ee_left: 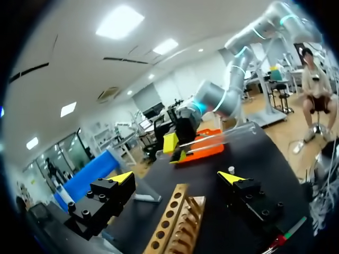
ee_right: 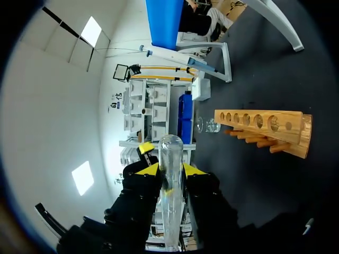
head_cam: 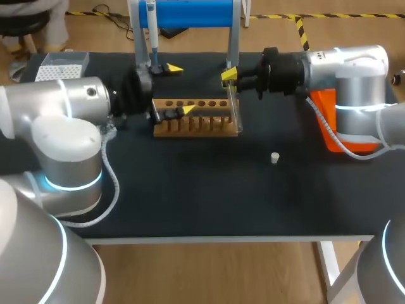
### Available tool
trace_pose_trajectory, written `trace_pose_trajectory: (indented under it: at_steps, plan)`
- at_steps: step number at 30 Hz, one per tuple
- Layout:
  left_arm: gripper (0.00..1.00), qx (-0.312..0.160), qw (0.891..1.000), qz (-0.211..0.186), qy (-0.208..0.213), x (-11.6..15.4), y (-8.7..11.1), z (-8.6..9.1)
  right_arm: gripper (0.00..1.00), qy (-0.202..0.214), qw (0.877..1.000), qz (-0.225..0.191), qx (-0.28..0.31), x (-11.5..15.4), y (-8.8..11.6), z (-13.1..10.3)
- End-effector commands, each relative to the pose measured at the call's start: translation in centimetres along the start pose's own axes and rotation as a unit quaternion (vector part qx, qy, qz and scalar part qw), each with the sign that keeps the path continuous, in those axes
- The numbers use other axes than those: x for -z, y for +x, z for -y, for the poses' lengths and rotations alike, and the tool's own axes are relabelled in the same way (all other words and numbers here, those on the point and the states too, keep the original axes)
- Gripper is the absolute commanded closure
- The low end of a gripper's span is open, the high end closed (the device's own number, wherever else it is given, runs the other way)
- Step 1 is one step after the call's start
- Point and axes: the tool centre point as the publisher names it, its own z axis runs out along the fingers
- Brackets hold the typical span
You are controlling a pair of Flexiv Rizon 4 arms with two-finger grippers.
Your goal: Invert the test tube, pick up the pipette, mount the tip to pipette, aspirate from beaker and dispense into the tube, eject the tip, return the pipette, and cap with the stopper.
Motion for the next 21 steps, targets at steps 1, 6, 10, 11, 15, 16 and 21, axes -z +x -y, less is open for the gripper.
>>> trace_pose_trajectory:
  at_steps: [1,6,10,11,15,16,21]
  plan:
    - [0.0,-0.035,0.989,-0.013,0.141,0.5,-0.2,-0.6,1.0,0.0,1.0,0.002,0.0,0.0,0.1,0.0]
    - [0.0,-0.035,0.989,-0.013,0.141,0.5,-0.2,-0.6,1.0,0.0,1.0,0.002,0.0,0.0,0.1,0.0]
    - [0.0,-0.065,0.988,0.004,0.143,0.5,0.0,-0.3,1.0,0.0,1.0,0.002,0.0,0.0,0.1,0.0]
    - [0.0,-0.089,0.983,0.013,0.161,0.4,0.2,-0.1,1.0,0.0,1.0,0.002,0.0,0.0,0.1,0.0]
    - [0.0,-0.179,0.963,0.044,0.196,0.2,1.0,0.4,1.0,0.0,1.0,0.002,0.0,0.0,0.1,0.0]
    - [0.0,-0.2,0.957,0.046,0.204,0.2,1.2,0.5,1.0,0.0,1.0,0.002,0.0,0.0,0.1,0.0]
    - [0.0,-0.289,0.928,0.045,0.23,0.0,1.6,1.3,1.0,0.0,1.0,0.002,0.0,0.0,0.1,0.0]
